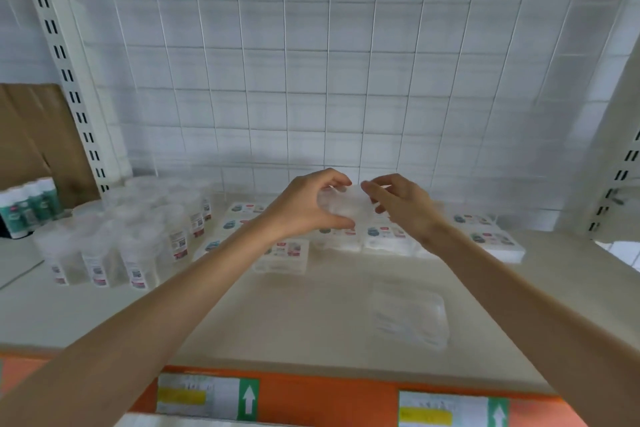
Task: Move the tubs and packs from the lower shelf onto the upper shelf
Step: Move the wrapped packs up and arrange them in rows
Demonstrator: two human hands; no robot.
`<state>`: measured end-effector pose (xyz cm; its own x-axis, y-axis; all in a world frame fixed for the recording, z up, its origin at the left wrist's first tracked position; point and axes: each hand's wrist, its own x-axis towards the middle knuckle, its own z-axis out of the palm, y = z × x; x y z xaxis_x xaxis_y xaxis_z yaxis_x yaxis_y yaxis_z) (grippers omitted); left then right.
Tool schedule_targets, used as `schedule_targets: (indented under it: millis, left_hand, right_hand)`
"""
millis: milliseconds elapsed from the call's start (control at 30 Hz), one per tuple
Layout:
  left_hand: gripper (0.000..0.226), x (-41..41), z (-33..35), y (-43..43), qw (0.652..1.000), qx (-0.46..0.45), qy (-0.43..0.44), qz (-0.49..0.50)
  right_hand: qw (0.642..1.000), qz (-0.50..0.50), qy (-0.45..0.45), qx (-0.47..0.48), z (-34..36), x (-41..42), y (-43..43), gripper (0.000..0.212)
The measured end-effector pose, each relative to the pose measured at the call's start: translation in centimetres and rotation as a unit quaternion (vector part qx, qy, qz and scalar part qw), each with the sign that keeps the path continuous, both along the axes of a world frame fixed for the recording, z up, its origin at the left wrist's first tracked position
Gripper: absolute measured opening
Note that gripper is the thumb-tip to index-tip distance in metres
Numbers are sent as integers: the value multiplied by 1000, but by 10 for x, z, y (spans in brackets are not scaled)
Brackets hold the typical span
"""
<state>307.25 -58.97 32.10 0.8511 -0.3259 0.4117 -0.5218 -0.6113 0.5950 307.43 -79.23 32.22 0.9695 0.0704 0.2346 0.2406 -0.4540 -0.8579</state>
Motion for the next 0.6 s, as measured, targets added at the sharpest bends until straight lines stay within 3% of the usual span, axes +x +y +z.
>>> schedule_targets:
  millis: [200,433,600]
  left_hand:
    - [67,8,-4,2,996,59,-72,6]
    - [41,10,1,23,995,-63,-6,79]
    - [52,9,12,30,979,-137,60,136]
  right_hand:
    - [994,83,18,68,-6,11,8,37]
    - [980,103,-28,169,-11,10,1,37]
    - [969,157,-59,184,-7,4,-3,30]
